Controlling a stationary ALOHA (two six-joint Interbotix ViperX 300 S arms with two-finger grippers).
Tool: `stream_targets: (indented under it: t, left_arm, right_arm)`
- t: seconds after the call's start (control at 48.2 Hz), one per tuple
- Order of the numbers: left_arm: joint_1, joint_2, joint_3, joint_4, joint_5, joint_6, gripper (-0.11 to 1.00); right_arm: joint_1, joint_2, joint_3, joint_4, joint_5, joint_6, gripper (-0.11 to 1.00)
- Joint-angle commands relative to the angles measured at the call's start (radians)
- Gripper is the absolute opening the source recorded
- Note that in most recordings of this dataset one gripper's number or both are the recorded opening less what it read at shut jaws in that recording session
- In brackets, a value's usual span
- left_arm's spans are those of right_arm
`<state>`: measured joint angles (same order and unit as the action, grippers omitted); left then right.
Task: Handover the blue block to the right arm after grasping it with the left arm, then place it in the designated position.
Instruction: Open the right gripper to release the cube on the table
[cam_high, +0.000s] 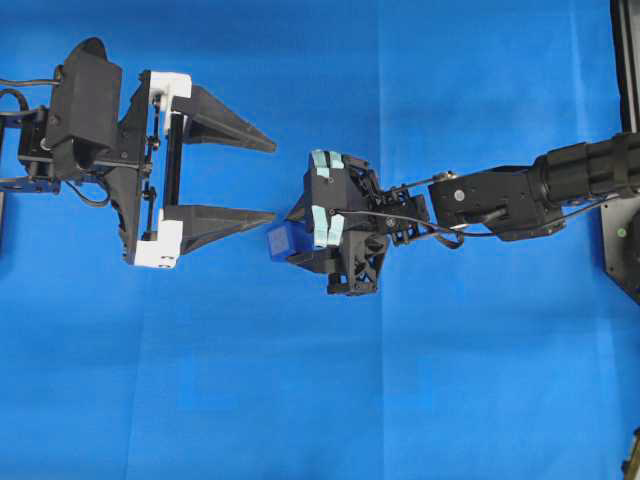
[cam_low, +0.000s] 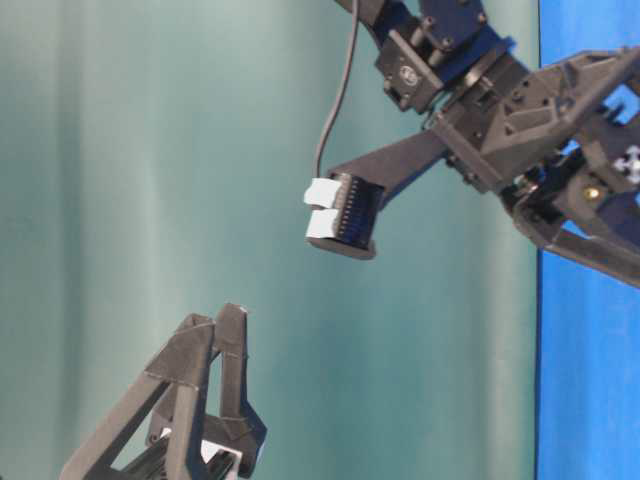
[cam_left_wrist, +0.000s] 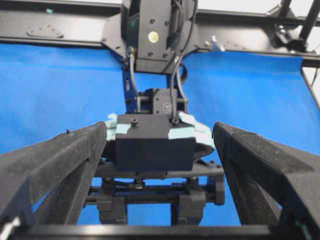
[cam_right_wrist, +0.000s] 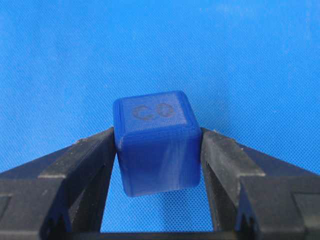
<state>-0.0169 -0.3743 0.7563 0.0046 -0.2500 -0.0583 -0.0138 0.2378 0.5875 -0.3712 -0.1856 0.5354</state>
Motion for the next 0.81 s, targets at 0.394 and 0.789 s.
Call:
stream_targets:
  t: [0.394, 0.789]
  left_arm:
    - [-0.006, -0.015, -0.025, 0.0, -0.005, 0.0, 0.92]
    - [-0.018, -0.015, -0.026, 0.0, -0.005, 0.0, 0.92]
  right_arm:
    - [-0.003, -0.012, -0.037, 0.006, -0.003, 0.008, 0.75]
    - [-0.003, -0.107, -0.028, 0.008, 0.074, 0.008, 0.81]
